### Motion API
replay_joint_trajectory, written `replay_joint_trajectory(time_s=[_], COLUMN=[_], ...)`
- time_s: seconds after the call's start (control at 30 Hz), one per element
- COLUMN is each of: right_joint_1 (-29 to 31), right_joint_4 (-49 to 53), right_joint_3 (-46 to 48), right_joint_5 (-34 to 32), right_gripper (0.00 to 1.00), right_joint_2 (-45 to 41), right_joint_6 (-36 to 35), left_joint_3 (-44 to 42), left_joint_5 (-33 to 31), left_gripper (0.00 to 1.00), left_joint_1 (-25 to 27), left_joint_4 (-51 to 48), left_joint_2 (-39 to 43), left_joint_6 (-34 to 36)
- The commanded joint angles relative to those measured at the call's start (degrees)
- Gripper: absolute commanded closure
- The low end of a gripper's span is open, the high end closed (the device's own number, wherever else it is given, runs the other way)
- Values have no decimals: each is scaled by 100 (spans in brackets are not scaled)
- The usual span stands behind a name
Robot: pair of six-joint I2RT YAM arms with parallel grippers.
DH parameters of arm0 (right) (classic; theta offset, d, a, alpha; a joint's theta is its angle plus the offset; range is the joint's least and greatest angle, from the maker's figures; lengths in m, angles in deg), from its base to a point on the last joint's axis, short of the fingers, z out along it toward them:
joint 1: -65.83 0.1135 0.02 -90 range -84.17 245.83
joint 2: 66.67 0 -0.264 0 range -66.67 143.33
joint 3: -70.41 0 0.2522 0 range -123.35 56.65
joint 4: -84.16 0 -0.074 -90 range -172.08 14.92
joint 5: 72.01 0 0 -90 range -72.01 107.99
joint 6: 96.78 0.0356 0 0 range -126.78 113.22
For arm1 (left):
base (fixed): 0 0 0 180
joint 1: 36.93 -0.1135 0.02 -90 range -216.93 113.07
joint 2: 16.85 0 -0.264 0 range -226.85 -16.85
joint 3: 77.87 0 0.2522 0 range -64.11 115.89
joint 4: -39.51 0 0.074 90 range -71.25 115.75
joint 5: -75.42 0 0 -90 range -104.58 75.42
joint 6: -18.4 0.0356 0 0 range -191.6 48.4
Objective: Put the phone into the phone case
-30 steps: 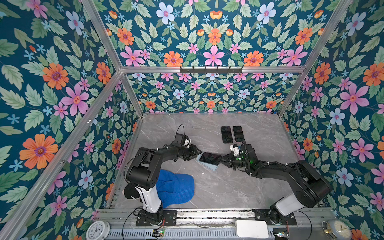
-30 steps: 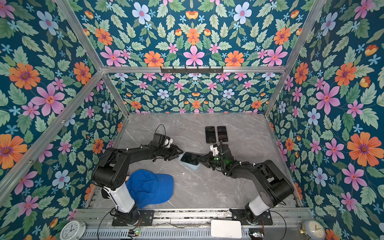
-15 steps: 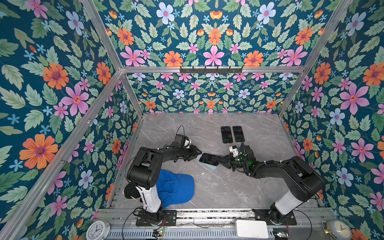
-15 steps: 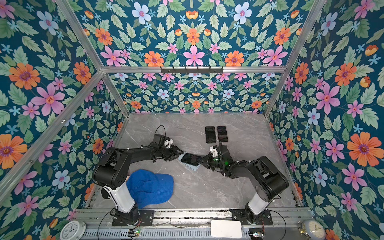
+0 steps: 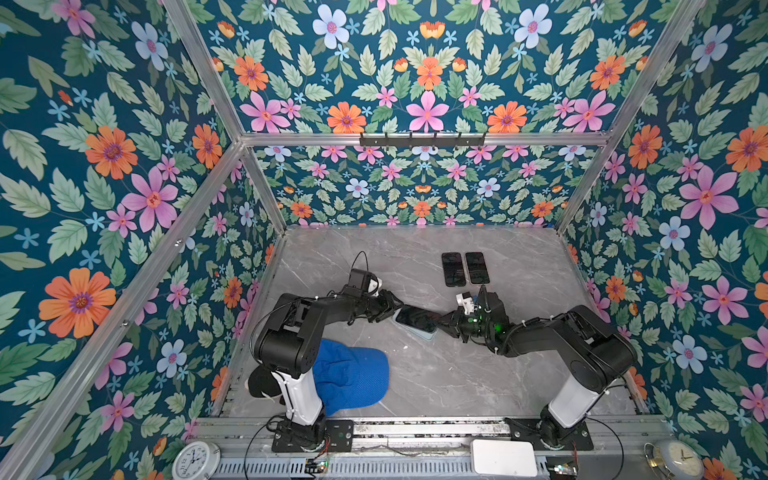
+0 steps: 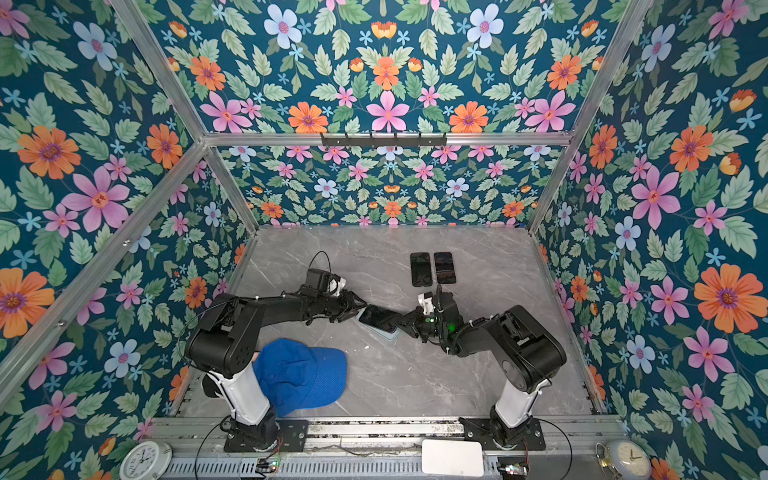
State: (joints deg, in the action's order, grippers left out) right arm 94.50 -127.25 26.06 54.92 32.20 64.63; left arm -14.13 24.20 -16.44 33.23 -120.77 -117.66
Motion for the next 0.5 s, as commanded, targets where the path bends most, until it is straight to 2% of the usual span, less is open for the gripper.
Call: replay_joint_trajectory(time_s=[0.0,0.47], right_joint_1=[6,7], right_joint_4=[-88,15], right_joint_3=[-22,-83], right_joint_5=[7,21], right_gripper=[100,100], right_joint_2=[62,193], right_joint_6=[109,114], left_joint_3=[-14,-133], left_joint_5=[7,41], left_gripper=[47,47], left_joint_1=[-1,8], left_joint_4=[25,171], left_joint_2=[-23,3], left_joint_6=[-3,-72])
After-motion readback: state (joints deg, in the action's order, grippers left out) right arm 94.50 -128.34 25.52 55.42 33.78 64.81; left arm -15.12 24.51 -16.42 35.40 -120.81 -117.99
